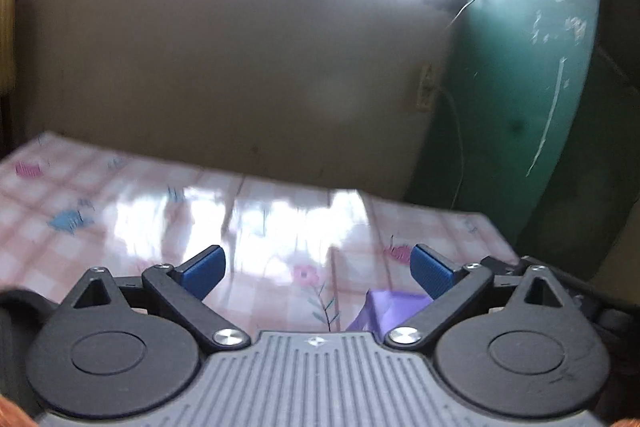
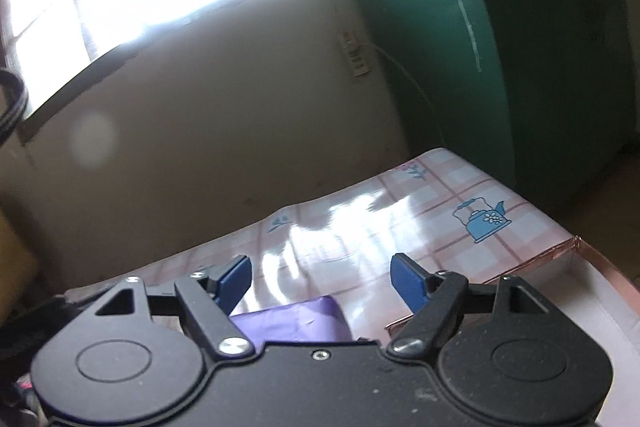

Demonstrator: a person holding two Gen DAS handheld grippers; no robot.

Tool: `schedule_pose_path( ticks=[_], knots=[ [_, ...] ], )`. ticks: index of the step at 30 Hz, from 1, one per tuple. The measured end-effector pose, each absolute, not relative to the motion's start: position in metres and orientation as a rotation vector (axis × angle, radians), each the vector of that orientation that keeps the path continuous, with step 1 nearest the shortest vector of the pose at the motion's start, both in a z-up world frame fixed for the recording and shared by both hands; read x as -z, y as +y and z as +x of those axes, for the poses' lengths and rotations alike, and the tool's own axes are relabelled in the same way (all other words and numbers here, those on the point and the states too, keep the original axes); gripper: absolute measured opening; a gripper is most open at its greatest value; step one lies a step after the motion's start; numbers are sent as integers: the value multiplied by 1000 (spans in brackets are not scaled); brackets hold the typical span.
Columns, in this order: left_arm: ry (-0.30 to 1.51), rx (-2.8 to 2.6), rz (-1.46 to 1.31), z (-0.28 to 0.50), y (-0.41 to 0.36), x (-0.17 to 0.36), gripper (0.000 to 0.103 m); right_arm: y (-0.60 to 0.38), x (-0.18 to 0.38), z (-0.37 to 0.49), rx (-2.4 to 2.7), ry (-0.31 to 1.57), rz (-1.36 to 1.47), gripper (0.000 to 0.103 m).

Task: Organize soft objects
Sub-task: 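Withdraw both grippers from the box back toward the pile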

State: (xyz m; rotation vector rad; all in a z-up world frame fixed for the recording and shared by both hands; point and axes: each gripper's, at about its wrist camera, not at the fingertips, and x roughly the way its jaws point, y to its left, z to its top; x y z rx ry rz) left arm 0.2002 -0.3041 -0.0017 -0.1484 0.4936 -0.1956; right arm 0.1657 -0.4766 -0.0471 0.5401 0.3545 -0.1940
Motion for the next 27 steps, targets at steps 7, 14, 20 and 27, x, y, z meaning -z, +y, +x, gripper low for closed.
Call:
schedule_pose_path(
  ticks=[7, 14, 20, 27],
  knots=[
    [544, 253, -233, 181, -299, 23, 101, -481, 62, 145, 205, 387, 678, 90],
    [492, 326, -211, 103, -277, 22, 102, -454, 50, 77, 191, 422, 591, 90],
    [410, 309, -93, 67, -253, -8, 102, -422, 17, 36, 225, 375, 467, 90],
    [431, 184, -134, 37, -174, -49, 103, -345, -25, 15, 104, 365, 333, 90]
  ],
)
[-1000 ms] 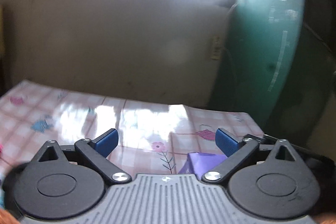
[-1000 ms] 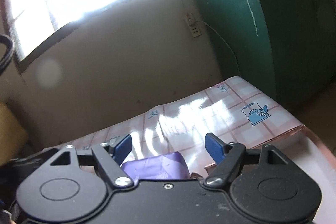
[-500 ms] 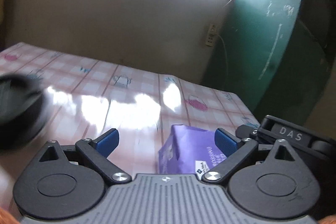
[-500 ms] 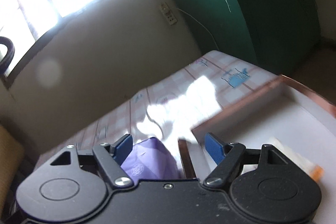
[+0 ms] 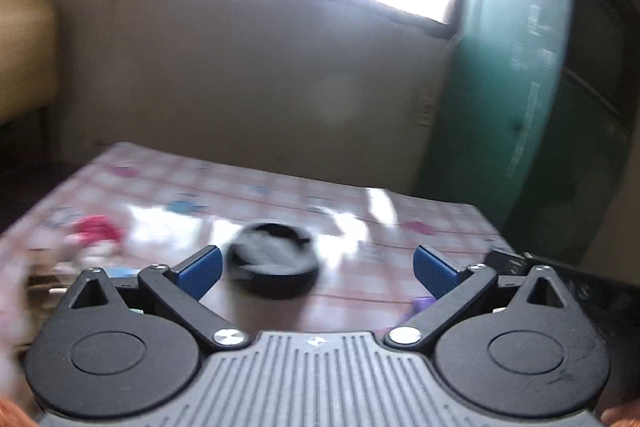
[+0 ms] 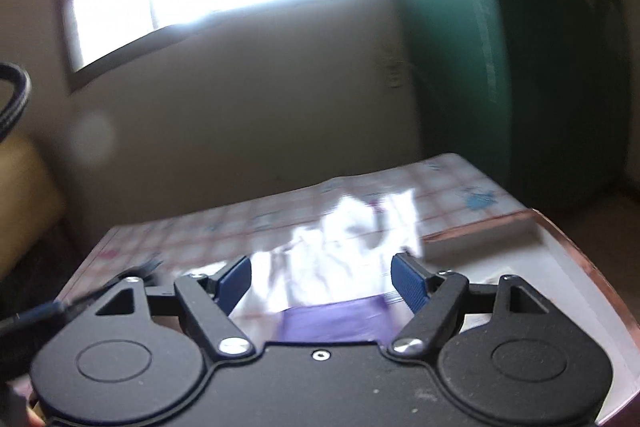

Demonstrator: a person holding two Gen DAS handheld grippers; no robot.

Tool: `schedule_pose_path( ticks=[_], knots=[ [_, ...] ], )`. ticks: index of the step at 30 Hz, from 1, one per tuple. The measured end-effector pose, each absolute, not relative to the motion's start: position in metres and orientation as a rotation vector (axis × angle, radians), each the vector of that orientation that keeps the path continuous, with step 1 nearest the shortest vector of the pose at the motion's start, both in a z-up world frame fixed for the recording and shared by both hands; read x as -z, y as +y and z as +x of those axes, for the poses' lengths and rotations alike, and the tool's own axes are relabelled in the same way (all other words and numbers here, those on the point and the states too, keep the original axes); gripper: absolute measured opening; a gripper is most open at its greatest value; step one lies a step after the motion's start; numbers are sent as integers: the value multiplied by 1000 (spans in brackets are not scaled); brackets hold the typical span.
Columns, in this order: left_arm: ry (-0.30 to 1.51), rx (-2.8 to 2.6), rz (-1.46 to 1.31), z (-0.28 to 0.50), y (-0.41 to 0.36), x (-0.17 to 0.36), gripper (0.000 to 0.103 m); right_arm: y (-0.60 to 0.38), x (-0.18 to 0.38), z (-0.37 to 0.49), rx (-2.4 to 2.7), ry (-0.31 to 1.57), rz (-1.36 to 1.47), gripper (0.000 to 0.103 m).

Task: Organize soft objects
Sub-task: 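Withdraw both grippers from the box back toward the pile, then grasp the brown cloth from the pile with the left gripper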

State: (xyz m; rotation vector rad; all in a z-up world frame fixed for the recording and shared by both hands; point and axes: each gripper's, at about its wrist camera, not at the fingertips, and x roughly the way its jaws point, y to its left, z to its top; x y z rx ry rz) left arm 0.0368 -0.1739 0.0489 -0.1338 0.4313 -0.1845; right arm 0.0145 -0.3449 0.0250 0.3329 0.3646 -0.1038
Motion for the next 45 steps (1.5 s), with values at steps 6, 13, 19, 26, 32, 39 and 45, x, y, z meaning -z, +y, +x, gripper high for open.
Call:
schedule_pose_path(
  ticks=[6, 13, 19, 26, 32, 39, 45],
  knots=[
    [441, 27, -94, 8, -103, -53, 103, -261, -16, 14, -66, 456, 261, 90],
    [528, -139, -114, -8, -26, -31, 103, -177, 9, 18, -222, 550, 155, 90],
    [596, -183, -152, -11, 15, -12, 103, -131, 30, 26, -329, 630, 56, 90],
    [630, -50, -126, -5, 4, 7, 103, -145, 31, 44, -295, 637, 110, 90],
    [653, -28, -67, 5, -15, 27, 103, -168, 29, 39, -261, 634, 194, 90],
    [636, -110, -109, 21, 21, 27, 103, -161, 24, 33, -301, 622, 178, 90],
    [722, -67, -87, 37, 33, 45, 102, -156, 19, 28, -313, 611, 166, 90]
  ],
)
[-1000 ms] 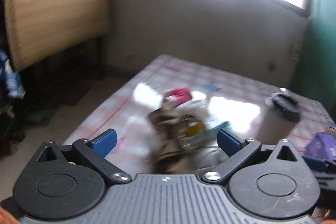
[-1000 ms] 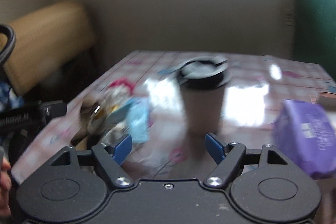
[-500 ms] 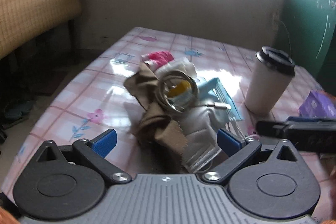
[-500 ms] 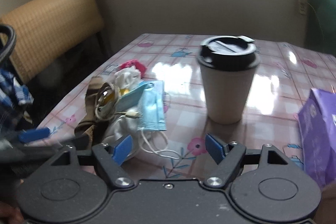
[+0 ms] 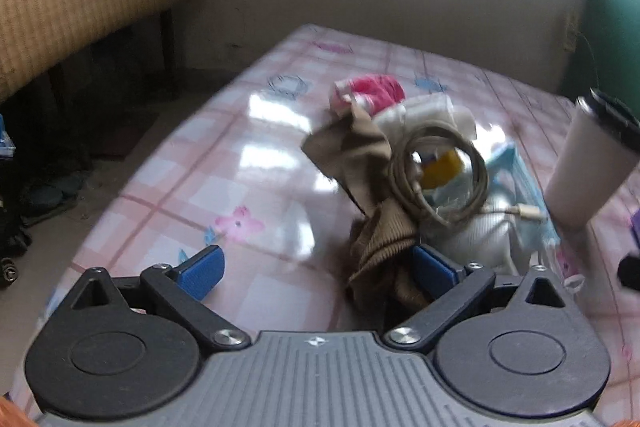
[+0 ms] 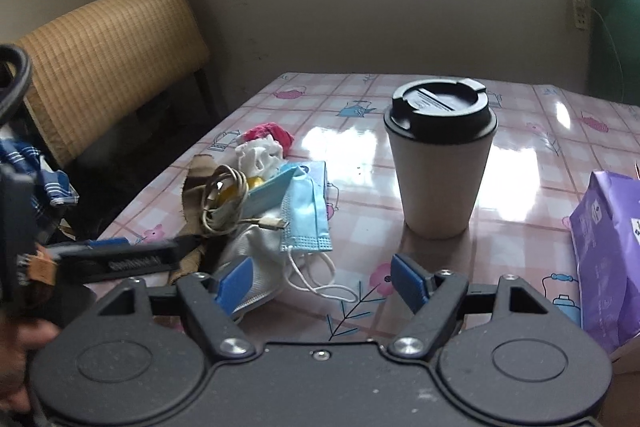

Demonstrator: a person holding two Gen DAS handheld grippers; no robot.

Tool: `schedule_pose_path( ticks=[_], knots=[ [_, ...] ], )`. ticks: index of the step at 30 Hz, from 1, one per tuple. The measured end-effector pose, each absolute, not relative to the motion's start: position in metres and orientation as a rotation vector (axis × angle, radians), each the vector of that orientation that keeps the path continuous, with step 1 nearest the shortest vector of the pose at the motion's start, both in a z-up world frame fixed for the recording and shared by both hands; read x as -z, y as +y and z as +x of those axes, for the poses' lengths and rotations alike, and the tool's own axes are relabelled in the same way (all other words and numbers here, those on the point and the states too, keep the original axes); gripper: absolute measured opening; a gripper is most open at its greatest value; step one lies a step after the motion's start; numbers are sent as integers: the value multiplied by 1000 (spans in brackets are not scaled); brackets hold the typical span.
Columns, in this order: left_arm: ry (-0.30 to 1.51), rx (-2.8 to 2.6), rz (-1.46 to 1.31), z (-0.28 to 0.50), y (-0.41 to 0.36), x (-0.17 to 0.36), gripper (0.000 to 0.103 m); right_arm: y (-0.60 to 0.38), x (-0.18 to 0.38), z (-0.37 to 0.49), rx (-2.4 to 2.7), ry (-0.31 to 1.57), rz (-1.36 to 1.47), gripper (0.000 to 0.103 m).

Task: Organize soft objects
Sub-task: 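Grasp the brown cloth from the pile with the left gripper, then grasp the coiled grey cable with the right gripper while the left holds the cloth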

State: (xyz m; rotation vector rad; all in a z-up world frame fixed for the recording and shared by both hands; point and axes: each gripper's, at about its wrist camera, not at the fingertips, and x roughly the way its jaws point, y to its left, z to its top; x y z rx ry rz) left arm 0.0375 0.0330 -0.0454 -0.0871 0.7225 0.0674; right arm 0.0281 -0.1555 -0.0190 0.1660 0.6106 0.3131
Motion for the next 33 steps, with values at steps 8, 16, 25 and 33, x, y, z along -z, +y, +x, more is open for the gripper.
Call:
schedule_pose_path(
  ticks=[8, 16, 25, 33],
  knots=[
    [710, 17, -65, 58, 23, 50, 44, -151, 16, 27, -325, 614, 163, 90],
    [678, -2, -79, 13, 44, 27, 32, -150, 16, 28, -357, 617, 154, 90],
    [654, -73, -94, -22, 74, 14, 32, -103, 21, 34, -564, 639, 67, 90],
    [641, -67, -122, -22, 77, 17, 32, -54, 27, 61, -673, 698, 56, 90]
  ],
)
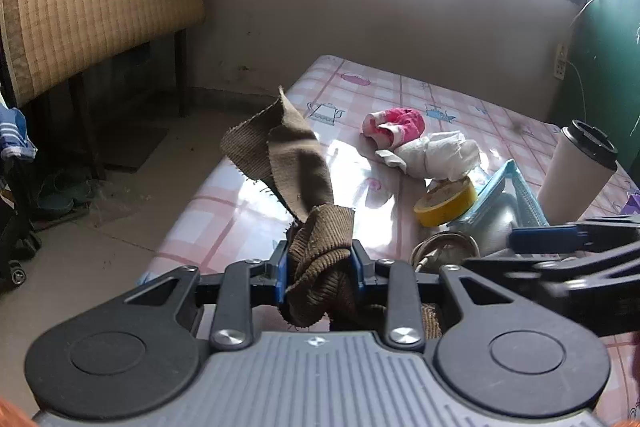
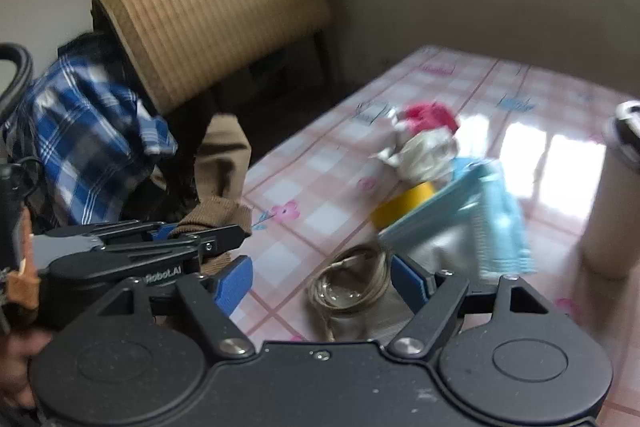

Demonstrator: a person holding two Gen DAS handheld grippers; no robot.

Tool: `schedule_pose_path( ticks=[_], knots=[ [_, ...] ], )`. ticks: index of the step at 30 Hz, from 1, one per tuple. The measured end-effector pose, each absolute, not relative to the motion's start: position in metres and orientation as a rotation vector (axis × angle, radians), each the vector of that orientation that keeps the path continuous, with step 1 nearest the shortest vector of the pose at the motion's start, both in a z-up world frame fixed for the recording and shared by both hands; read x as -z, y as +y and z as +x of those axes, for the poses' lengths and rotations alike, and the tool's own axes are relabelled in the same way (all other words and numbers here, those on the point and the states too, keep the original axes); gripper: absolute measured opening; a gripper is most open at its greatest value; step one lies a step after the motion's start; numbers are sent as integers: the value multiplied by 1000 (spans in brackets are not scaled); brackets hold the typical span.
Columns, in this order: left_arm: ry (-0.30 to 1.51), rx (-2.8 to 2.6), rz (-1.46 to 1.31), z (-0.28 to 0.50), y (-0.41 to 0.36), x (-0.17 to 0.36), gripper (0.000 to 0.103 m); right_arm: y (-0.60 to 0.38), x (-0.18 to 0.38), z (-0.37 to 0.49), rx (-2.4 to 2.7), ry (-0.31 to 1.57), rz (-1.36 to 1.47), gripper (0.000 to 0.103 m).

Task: Organize soft objects
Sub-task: 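Grasp the coiled grey cable with the right gripper while the left holds the cloth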

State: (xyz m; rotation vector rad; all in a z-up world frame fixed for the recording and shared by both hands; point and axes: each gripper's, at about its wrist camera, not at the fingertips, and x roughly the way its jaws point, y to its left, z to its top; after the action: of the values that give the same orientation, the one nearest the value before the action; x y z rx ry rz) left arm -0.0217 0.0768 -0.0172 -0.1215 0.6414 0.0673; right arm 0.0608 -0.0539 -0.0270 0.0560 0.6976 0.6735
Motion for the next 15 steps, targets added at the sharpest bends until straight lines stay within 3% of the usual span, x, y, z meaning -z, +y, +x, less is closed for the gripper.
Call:
schedule_pose_path(
  ticks=[15],
  knots=[
    [639, -39, -159, -22, 88, 27, 32, -7, 64, 75, -660, 691, -206, 90]
  ],
)
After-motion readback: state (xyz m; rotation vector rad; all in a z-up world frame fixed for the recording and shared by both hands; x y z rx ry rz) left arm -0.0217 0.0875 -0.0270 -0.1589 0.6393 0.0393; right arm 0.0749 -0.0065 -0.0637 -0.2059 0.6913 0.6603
